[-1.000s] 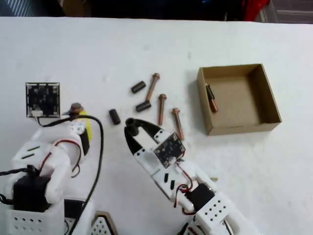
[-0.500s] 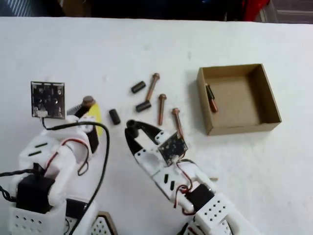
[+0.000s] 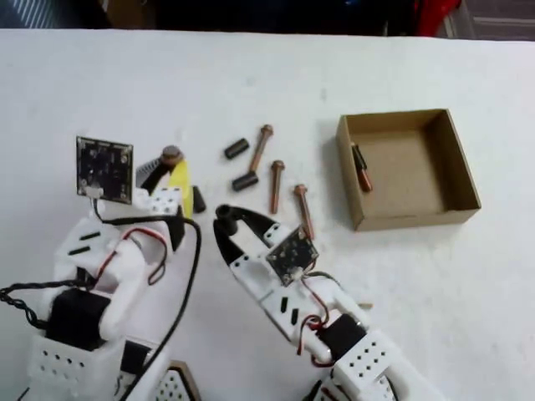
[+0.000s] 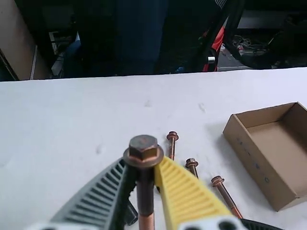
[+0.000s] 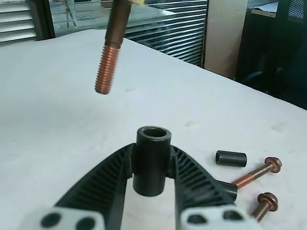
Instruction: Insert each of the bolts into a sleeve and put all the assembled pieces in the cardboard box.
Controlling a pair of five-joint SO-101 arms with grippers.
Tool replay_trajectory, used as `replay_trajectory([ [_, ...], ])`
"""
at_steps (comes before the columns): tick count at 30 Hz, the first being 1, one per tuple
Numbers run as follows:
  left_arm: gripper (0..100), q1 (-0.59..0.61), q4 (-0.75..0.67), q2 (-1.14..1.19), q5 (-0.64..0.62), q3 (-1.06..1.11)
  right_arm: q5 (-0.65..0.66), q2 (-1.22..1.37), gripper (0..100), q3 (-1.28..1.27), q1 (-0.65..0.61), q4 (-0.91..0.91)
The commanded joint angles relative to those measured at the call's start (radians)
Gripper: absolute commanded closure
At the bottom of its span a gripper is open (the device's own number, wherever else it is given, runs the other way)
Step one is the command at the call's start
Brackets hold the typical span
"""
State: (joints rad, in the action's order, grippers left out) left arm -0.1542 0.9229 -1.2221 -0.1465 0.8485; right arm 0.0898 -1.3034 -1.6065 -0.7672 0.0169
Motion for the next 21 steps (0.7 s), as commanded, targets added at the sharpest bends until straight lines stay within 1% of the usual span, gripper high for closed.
replay_trajectory([
  [1, 98, -0.015, -0.097, -0.018, 0.005, 0.012, 0.015, -0.016, 98.1, 0.014, -0.008, -0.025],
  [3, 98, -0.015, -0.135, -0.018, -0.034, 0.023, 0.015, -0.016, 98.1, 0.014, -0.008, -0.025],
  [7, 98, -0.016, -0.183, -0.018, -0.163, 0.028, 0.015, -0.016, 98.1, 0.014, -0.008, -0.025],
  [10, 98, -0.053, -0.21, -0.015, -0.167, 0.029, 0.015, -0.016, 98.1, 0.014, -0.008, -0.025],
  [16, 98, -0.18, -0.281, -0.013, -0.166, 0.061, 0.014, -0.016, 98.1, 0.017, -0.008, -0.027],
  [21, 98, -0.182, -0.419, -0.018, -0.166, 0.163, 0.014, -0.016, 98.1, 0.015, -0.005, -0.082],
])
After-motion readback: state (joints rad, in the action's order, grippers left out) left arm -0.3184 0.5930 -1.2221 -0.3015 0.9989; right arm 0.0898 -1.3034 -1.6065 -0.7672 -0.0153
